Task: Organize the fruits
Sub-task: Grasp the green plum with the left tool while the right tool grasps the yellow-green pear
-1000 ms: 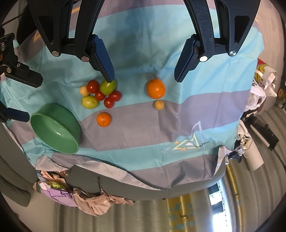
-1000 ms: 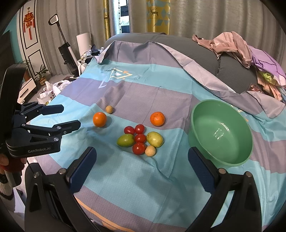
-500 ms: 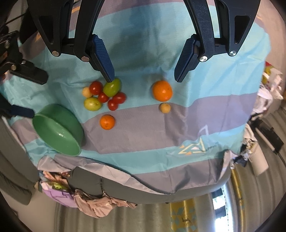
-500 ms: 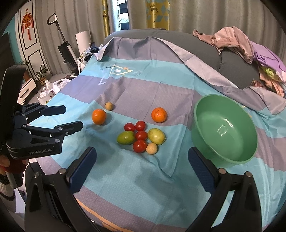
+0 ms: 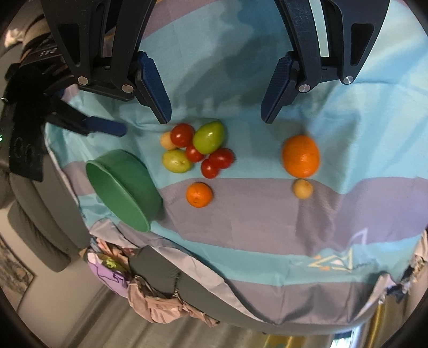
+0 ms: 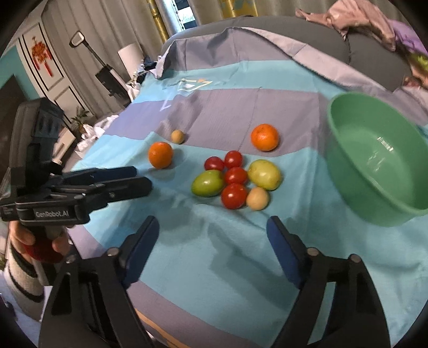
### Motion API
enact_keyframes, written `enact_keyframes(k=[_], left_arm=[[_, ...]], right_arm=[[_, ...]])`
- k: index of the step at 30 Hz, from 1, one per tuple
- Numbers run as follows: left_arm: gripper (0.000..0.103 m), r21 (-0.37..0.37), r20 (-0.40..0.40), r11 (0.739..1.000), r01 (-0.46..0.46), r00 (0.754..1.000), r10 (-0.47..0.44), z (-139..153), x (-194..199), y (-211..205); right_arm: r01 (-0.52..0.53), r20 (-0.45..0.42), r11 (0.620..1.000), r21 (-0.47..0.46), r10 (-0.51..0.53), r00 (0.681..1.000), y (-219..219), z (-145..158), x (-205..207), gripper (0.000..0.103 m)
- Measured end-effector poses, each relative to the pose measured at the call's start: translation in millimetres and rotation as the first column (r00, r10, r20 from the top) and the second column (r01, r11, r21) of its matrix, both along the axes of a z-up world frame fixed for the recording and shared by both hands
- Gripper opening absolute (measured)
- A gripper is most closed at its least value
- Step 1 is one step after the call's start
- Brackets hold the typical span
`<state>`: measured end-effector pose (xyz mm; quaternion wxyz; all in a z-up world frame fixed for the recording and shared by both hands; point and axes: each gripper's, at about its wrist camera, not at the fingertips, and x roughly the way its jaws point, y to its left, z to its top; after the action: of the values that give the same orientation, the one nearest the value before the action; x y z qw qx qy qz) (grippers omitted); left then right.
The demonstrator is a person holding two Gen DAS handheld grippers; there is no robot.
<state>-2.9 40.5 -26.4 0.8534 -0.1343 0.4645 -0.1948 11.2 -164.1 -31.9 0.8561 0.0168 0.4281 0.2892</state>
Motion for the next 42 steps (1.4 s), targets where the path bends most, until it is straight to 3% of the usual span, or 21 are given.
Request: enact_keyframes(k=[2,5,12,16,20,25,29,32,35,42], left_arm=[[0.070,-0.002,-0.008,1.000,0.002,1.000,-0.002,-3.6,4.4,-0.1],[0.070,0.007,-0.014,1.000,0.013,1.000,-0.013,-6.6,9.6,-0.8],[0.064,0.099,-0.028,0.992,0.073,0.997,-0.071,-16.5,23.4,-13.7],[0.060,0.144,-0.030,0.982,0.121,0.993,-0.118,-21.8,31.1,-28.1],[0.059,0.189,-0.030,0.970,0.156,0.988,-0.153,-25.1,35.7,-40.1],[0.050,0.221,-0.044,0.960,0.171,0.985,-0.166,-33.4,43.5,-49.1],[0.044,0.213,-0.050,0.958,0.193,0.981,-0.186,-35.1,46.0,-52.7],[0.035,0.210,-0.051,0.955,0.210,0.978,-0.204,-36.6,46.9,-55.9],[0.035,0.226,-0.048,0.951,0.213,0.977,-0.207,-38.8,47.4,-59.4],[0.034,0.163,-0.053,0.970,0.181,0.983,-0.175,-42.2,50.5,-51.7]], right_arm=[[-0.003,0.002,1.000,0.031,0.002,1.000,2.9,-2.7,3.4,0.074],[-0.002,-0.030,1.000,0.006,0.002,1.000,2.4,-6.2,6.6,0.071],[0.043,-0.097,0.994,-0.101,-0.053,0.994,-14.4,-12.3,28.2,0.058],[0.064,-0.086,0.989,-0.132,-0.076,0.993,-16.9,-19.9,46.2,0.049],[0.071,-0.041,0.981,-0.182,-0.080,0.996,-11.2,-25.3,62.5,0.049],[0.045,-0.035,0.973,-0.227,-0.054,0.998,-4.5,-33.0,80.2,0.046],[0.003,-0.046,0.964,-0.267,-0.016,0.999,2.9,-36.5,88.7,0.045],[-0.021,-0.061,0.955,-0.296,0.003,0.998,8.7,-41.4,92.4,0.040],[-0.025,-0.059,0.956,-0.292,0.009,0.998,10.3,-41.5,93.7,0.039],[-0.003,-0.048,0.969,-0.249,-0.009,0.999,10.9,-42.3,92.3,0.037]])
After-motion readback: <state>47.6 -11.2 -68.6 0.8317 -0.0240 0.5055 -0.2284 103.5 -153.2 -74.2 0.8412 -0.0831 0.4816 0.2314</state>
